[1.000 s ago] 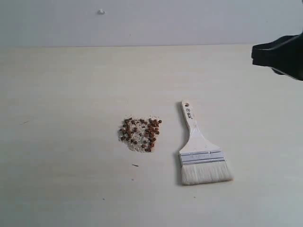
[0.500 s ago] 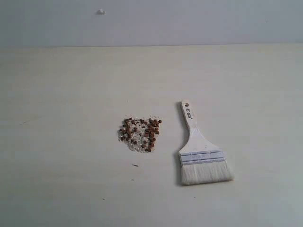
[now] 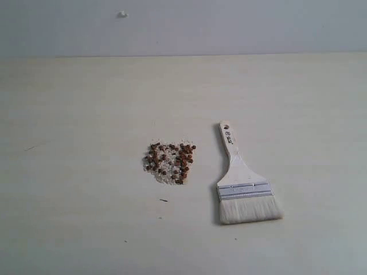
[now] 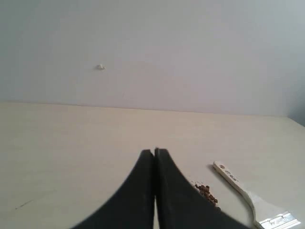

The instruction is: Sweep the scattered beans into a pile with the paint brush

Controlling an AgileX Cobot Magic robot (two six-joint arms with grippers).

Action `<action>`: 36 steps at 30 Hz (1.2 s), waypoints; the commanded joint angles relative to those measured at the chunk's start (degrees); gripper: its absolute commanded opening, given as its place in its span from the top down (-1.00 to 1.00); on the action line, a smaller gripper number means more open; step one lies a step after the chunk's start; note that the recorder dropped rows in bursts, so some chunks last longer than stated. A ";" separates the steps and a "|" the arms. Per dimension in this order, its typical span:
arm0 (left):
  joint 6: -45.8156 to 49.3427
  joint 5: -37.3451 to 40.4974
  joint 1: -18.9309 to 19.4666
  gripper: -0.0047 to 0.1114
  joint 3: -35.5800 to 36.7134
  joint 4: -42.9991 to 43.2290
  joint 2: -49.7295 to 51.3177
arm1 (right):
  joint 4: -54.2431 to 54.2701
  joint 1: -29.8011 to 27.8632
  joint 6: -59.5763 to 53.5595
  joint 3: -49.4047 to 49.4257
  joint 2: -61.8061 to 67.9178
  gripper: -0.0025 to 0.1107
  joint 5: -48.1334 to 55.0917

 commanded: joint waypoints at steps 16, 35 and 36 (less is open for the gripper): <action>0.01 -0.10 0.21 0.92 0.33 -0.07 -0.30 | -0.13 0.06 8.40 2.93 -4.54 0.96 3.75; 0.01 -0.10 0.21 0.92 0.33 -0.07 -0.30 | -0.13 0.06 8.40 2.93 -4.54 0.96 3.75; 0.01 -0.10 0.21 0.92 0.33 -0.07 -0.30 | -0.13 0.06 8.40 2.93 -4.54 0.96 3.75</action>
